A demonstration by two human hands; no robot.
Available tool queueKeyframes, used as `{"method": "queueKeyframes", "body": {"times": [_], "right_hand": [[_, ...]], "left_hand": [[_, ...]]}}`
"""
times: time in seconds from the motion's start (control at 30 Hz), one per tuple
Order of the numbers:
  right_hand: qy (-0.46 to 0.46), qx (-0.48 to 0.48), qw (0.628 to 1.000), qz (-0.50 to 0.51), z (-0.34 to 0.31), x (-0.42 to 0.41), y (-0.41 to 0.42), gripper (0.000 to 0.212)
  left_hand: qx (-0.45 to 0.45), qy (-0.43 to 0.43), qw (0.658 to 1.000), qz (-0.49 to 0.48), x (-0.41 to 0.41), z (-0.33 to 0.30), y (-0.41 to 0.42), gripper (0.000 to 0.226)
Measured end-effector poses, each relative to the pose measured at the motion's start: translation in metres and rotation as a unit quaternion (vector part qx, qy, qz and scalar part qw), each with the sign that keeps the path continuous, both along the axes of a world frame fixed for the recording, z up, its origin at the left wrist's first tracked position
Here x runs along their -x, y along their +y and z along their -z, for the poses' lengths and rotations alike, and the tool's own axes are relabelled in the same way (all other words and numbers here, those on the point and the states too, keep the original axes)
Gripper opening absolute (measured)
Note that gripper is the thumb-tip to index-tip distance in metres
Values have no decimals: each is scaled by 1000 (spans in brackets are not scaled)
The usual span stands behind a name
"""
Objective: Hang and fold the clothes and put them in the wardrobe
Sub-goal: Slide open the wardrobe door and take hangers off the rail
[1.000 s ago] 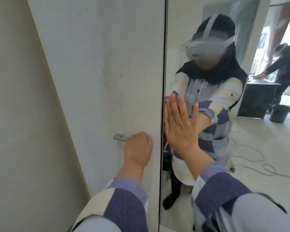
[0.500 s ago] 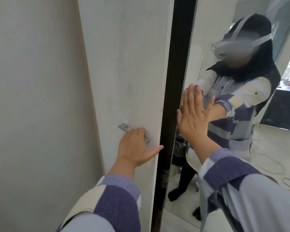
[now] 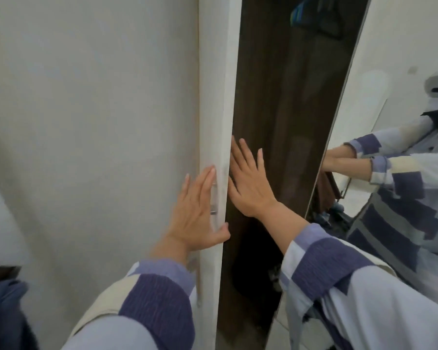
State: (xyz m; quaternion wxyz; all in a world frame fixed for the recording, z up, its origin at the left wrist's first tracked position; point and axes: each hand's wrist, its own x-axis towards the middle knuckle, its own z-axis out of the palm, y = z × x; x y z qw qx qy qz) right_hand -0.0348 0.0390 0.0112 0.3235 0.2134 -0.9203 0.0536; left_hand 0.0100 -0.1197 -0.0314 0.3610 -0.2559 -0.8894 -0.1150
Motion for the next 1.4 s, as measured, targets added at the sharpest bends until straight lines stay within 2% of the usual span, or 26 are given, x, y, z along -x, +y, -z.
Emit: {"method": "queueKeyframes", "body": {"times": [0.07, 0.13, 0.3, 0.37, 0.47, 0.53, 0.6, 0.77, 0.9, 1.17, 1.4], "right_hand": [[-11, 27, 999, -35, 5, 4, -26, 61], [-16, 43, 996, -71, 7, 7, -49, 62], [-12, 39, 989, -144, 2, 27, -99, 66], [-2, 45, 986, -159, -8, 38, -122, 66], [34, 54, 983, -170, -34, 56, -158, 64], [51, 66, 982, -170, -53, 68, -179, 61], [59, 76, 981, -167, -65, 81, -198, 60], [45, 71, 987, -136, -72, 117, -223, 59], [22, 64, 991, -116, -81, 151, -232, 61], [62, 26, 995, -74, -79, 207, -252, 64], [64, 18, 996, -62, -76, 242, -266, 65]], "left_hand": [[66, 9, 997, -43, -5, -8, -23, 114], [92, 21, 992, -82, -7, -10, -50, 115], [85, 130, 971, -184, -11, -41, -119, 111], [84, 184, 956, -214, -10, -66, -141, 104], [143, 218, 930, -260, -4, -99, -163, 86], [183, 209, 912, -302, 6, -113, -169, 73], [186, 198, 898, -346, 20, -120, -175, 67], [147, 154, 885, -415, 62, -120, -189, 71], [123, 134, 887, -425, 104, -122, -202, 74], [86, 81, 891, -438, 174, -122, -234, 79], [69, 53, 913, -398, 220, -120, -258, 84]]}}
